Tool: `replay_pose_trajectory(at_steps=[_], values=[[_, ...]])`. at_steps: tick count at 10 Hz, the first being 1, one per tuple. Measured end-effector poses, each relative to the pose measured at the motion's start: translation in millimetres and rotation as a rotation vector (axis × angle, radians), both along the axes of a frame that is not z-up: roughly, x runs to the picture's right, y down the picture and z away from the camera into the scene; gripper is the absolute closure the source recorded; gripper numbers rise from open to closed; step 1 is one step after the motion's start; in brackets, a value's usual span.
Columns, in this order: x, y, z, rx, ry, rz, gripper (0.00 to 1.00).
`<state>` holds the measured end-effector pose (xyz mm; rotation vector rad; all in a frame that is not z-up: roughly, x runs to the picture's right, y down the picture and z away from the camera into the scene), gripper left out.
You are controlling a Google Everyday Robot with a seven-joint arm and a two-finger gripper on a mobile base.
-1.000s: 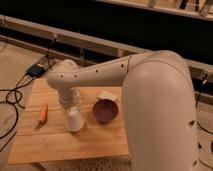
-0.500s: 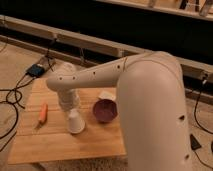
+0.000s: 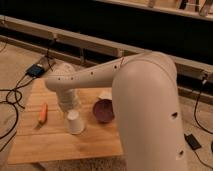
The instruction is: Place the ceramic cup over the eraser
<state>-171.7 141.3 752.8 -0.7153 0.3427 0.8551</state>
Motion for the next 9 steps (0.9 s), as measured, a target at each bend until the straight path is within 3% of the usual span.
replay_pose_trajectory(at_steps=[9], values=[[0, -26, -11.0, 0.034, -0.011, 0.068, 0.20]])
